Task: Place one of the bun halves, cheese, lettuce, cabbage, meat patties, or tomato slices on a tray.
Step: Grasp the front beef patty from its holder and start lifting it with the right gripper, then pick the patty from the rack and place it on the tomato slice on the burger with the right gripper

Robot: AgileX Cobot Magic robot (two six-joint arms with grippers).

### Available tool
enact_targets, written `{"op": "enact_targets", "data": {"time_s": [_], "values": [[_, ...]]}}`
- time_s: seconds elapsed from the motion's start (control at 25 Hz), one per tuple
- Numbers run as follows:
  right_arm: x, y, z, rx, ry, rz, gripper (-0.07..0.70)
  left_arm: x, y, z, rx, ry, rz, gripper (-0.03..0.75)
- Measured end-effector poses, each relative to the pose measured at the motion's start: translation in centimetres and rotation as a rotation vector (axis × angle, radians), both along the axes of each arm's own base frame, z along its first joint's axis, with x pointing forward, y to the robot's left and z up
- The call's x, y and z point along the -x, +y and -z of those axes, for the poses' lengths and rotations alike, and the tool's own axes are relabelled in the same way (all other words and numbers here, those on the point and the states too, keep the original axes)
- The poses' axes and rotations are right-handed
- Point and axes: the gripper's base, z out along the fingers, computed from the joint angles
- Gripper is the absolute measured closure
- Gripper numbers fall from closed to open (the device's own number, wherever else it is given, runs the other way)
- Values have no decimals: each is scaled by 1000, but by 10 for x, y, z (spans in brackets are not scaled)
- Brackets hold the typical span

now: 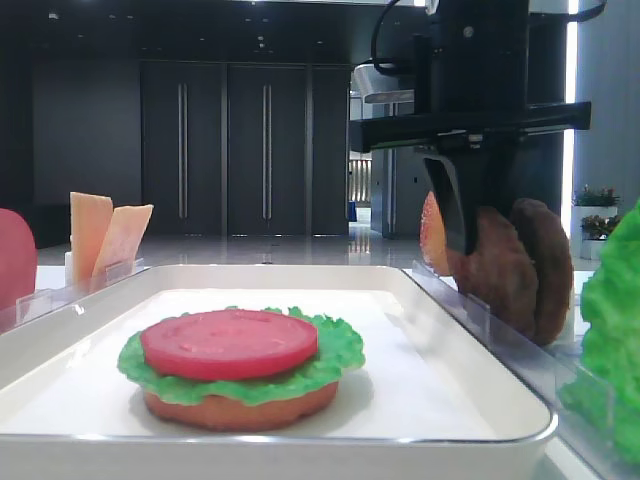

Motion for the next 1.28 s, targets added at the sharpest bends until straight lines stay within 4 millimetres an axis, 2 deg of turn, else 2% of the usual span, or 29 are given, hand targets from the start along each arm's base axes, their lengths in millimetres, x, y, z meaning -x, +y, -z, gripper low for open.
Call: {"op": "enact_targets", "data": {"time_s": [0.24,0.6,0.8,1.04,1.28], "values": [[1,0,-2,-5,-3,1,507,0,0,0,0,0,0,199],[8,-4,-29,-56,-49,7,507,0,0,0,0,0,0,199],[18,-8,-60,-126,-100,16,507,0,0,0,0,0,0,199],[41,-13,-98,-249,-107,-1,509,0,0,0,0,0,0,199],[65,-6,-120,-419,-21,-108,510,0,0,0,0,0,0,199]]}}
